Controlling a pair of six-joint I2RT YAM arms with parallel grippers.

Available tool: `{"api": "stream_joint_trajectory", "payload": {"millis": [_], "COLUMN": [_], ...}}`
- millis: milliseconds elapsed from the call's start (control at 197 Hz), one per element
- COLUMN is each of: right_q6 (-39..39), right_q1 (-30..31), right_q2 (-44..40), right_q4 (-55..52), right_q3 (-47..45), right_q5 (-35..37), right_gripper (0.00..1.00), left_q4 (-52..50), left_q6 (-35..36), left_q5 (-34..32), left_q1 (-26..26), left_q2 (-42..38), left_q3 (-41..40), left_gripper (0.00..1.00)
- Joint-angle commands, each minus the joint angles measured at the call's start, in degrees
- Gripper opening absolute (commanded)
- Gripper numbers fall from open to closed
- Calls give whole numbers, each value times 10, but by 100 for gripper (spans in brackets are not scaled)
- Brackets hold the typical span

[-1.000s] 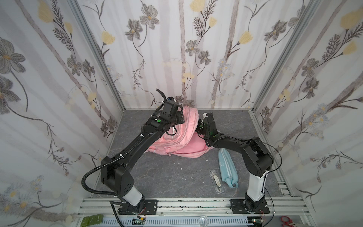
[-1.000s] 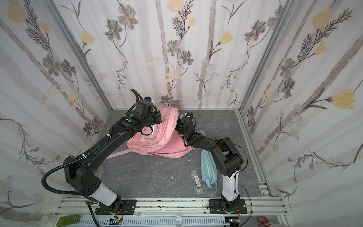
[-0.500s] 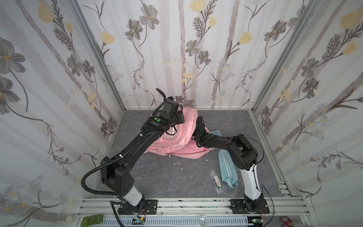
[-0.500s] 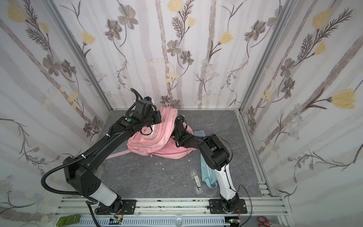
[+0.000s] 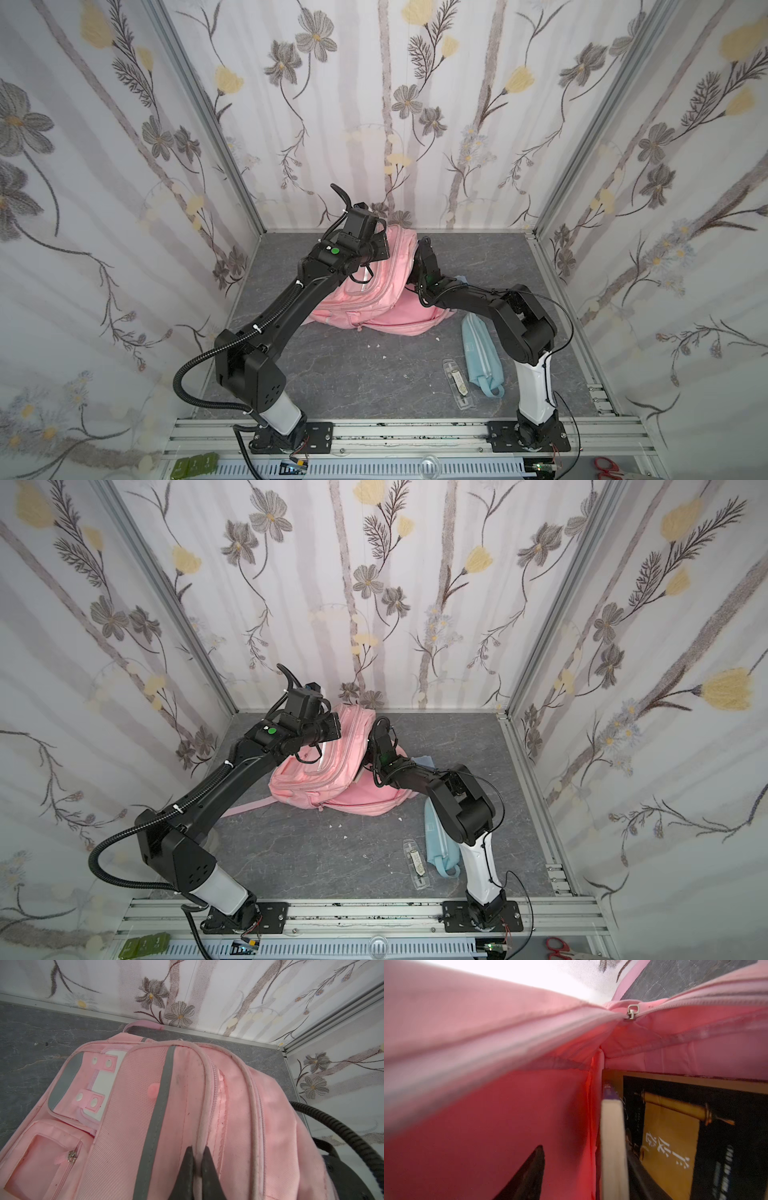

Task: Pack books, pencil case, and school supplies into a backpack
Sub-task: Place the book in the student bag, then close the student bag at the center of the table.

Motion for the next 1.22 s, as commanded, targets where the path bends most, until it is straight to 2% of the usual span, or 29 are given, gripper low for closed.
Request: {"api": "stream_joint_trajectory", "payload": {"millis": [0,61,132,188,468,661,961,1185,1195,1215], "right_q6": [-36,-53,-80,-102,-181,-199,-232,-236,-236,-238], "right_q1": [-3,-5,-5,-3,-3,-7,-15,-17,-17,-17], "right_q2": [-33,-50,-71,-88,-191,-238,-320,-369,-371,-375], "right_q4": [-10,-28,-58,-74,-125,-148,-201,-257,-259,-263], "right_q3": [-21,-29,-35,-41,-100,-116,-147,-146,-145,-145], "right_q5": [5,9,17,17,60,60,64,65,66,68], "right_gripper": [62,64,74,75,78,79,80,79,79,79], "left_q4": [50,50,47,42,26,32,48,59,59,60], "left_q6": [4,6,10,14,31,41,49,57,58,59], "left_q5": [-11,-10,-10,-12,-45,-63,-71,-44,-40,-36], "left_q1": [3,3,4,6,13,21,28,30,30,30], "left_q2": [-8,-9,-12,-17,-45,-56,-43,-20,-20,-19], "left_q3": [2,-1,-3,-6,-40,-56,-63,-59,-58,-57], "left_gripper": [0,0,0,0,0,0,0,0,3,19]}}
